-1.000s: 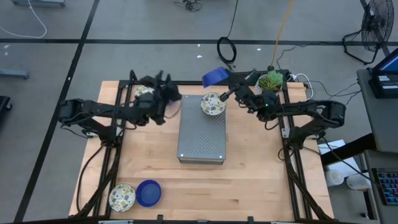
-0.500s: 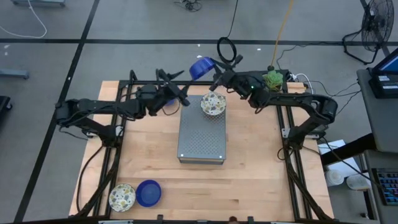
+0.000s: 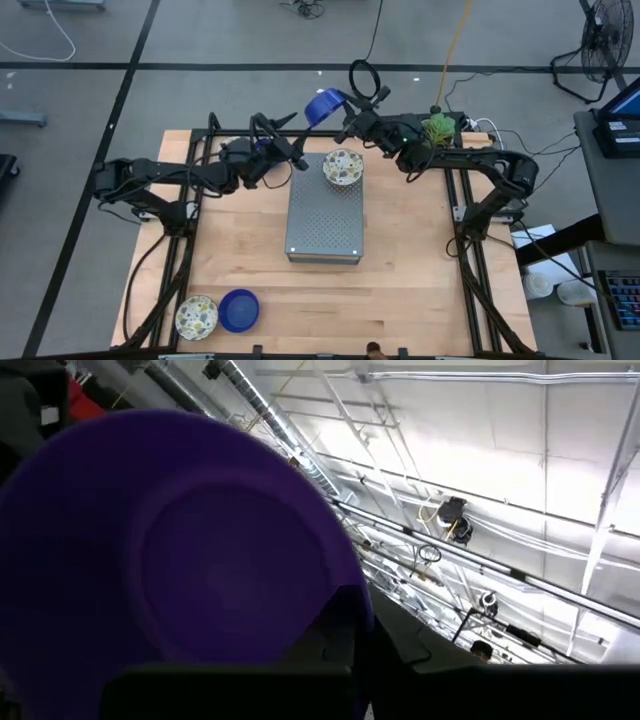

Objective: Pick & Place Mini bowls
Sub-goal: Put the bottom right blue bowl on the shelf

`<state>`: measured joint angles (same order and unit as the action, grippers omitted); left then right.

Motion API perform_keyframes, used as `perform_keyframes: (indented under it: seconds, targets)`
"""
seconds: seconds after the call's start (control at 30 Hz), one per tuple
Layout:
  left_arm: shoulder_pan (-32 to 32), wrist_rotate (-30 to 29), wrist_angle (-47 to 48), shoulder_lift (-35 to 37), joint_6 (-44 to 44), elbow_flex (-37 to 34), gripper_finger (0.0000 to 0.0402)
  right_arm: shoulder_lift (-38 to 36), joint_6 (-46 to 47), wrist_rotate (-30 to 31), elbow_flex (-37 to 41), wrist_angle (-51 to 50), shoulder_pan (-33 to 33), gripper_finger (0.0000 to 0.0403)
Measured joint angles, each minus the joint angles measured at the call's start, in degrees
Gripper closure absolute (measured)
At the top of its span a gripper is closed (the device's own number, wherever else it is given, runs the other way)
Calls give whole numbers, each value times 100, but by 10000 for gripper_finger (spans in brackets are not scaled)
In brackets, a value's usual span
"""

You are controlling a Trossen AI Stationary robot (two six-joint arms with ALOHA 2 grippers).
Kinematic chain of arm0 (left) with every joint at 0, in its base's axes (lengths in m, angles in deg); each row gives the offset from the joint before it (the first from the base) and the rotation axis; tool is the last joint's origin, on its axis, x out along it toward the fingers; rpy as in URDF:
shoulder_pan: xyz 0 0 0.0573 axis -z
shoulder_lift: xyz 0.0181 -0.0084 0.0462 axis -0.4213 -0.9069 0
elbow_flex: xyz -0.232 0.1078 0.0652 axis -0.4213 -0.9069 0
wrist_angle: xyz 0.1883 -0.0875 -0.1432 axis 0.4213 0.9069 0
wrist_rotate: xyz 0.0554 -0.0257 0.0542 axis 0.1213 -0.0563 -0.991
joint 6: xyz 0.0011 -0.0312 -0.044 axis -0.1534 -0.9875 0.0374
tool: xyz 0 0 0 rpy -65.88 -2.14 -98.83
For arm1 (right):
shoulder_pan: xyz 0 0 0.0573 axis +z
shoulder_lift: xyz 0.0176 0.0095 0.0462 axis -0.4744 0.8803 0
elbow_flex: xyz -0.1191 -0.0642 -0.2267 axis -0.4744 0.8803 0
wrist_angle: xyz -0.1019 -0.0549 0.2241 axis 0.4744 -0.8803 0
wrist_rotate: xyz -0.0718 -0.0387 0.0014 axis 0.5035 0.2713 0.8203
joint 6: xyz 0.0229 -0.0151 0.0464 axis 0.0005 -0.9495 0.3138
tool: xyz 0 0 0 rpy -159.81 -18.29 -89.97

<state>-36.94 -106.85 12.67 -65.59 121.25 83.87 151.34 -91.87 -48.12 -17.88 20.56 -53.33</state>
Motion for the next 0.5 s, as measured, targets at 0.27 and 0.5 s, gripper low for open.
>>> perform_keyframes:
  seconds: [0.27,0.5]
  targets:
    - [335,-277,203,37,112,2,151,8,-273,263,9,-330,-43,403]
    - [245,-300,110,44,32,2,151,0,83,-27,9,-368,68,403]
